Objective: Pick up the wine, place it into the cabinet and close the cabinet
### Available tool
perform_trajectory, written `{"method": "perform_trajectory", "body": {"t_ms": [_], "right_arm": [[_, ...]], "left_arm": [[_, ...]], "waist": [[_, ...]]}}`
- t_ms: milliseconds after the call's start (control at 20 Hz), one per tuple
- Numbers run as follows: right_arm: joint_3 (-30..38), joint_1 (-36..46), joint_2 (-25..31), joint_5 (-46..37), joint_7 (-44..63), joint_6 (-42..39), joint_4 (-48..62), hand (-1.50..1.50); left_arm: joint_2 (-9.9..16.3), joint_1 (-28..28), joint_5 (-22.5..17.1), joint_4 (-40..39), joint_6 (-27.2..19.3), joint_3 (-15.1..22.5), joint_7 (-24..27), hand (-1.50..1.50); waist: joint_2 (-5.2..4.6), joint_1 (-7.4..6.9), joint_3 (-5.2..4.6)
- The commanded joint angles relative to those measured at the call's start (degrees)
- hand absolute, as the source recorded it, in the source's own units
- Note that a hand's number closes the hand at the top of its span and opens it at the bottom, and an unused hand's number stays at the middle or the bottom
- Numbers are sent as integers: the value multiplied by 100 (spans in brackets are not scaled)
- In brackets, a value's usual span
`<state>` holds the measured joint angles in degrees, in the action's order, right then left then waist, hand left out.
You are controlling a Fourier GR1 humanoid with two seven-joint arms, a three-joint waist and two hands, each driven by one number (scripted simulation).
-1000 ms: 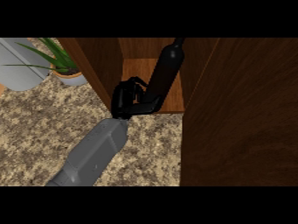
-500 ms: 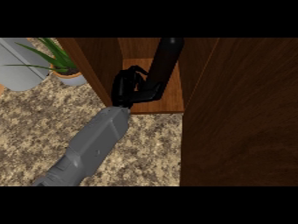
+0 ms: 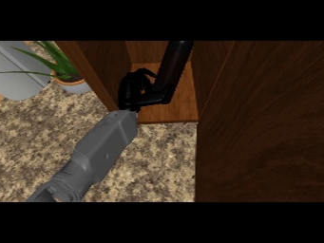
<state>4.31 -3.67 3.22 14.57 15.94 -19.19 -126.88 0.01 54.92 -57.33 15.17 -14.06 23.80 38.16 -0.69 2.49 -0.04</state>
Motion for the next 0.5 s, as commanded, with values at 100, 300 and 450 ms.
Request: {"method": "perform_trajectory", "body": {"t_ms": [100,300,450], "right_arm": [[98,125,122,152,195,14,-36,-150],[234,229,149,231,-18,-69,240,-150],[-155,94,-36,7,303,154,-286,-150]], "left_arm": [[-1,-176,-46,-322,220,-35,448,150],[-1,-148,-227,-235,-45,-214,555,150],[-1,234,-114,-672,43,-432,804,150]], "waist": [[-27,86,-3],[-17,55,-1],[-19,25,-4]]}}
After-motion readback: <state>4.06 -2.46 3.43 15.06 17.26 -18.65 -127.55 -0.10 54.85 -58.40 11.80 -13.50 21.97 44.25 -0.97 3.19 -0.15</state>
